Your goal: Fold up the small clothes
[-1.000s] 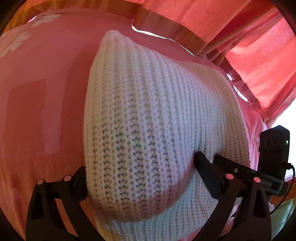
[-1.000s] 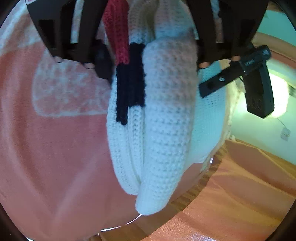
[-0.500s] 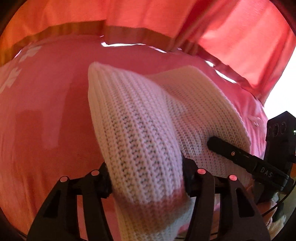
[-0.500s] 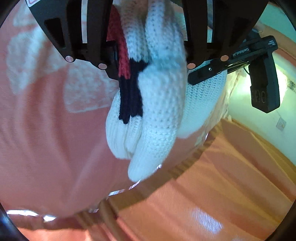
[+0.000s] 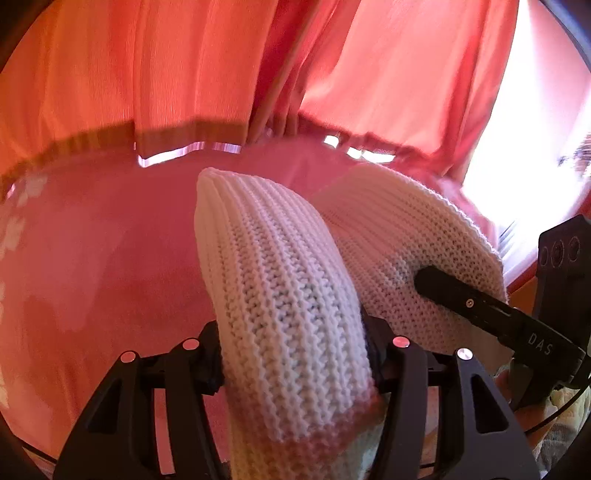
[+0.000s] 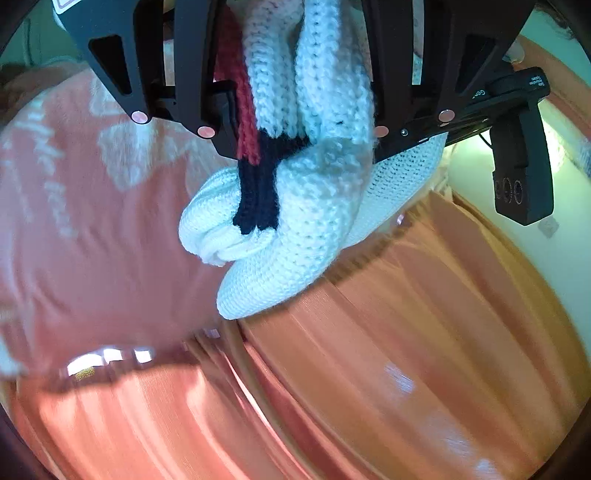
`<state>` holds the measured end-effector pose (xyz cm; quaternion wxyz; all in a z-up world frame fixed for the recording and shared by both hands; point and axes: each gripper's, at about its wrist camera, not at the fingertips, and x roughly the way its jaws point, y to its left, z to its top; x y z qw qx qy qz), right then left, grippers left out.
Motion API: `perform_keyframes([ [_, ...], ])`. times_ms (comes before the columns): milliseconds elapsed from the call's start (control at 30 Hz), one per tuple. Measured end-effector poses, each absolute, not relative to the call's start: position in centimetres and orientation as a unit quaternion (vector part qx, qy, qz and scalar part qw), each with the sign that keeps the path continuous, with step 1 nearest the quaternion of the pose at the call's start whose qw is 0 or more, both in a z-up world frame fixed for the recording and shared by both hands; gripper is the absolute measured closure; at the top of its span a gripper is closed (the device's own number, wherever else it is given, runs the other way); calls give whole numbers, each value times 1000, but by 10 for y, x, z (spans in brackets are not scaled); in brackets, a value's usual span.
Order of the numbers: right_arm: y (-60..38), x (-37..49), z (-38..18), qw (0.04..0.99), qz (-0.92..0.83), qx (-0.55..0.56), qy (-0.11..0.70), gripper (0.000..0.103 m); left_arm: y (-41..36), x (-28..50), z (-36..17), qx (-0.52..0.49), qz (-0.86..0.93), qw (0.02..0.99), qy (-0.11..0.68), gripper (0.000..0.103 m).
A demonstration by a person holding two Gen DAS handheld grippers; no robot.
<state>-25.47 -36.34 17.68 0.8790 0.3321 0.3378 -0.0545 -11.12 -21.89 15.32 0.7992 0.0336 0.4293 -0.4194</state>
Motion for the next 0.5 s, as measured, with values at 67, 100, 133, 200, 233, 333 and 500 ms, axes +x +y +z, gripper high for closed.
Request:
perform_keyframes([
  [67,-354,-257,201,892,-51,317,317,63,-204,-118,175,28,-427,808,405,50],
  [100,-346,-258,220,903,-49,303,300,63,-195,-120,191,23,-433,814,388,50],
  [133,-340,-257,232,910,-46,294,288,63,-187,-122,202,21,-437,817,376,49],
  [200,-326,-256,261,926,-39,272,259,63,-171,-125,228,18,-445,826,346,49],
  [233,-318,-254,275,934,-35,261,243,63,-163,-125,240,17,-448,830,332,49],
  [333,-296,-244,311,953,-17,226,200,63,-137,-125,276,16,-453,846,282,49],
  [500,-264,-213,354,973,26,175,145,62,-91,-109,319,11,-440,875,202,46],
])
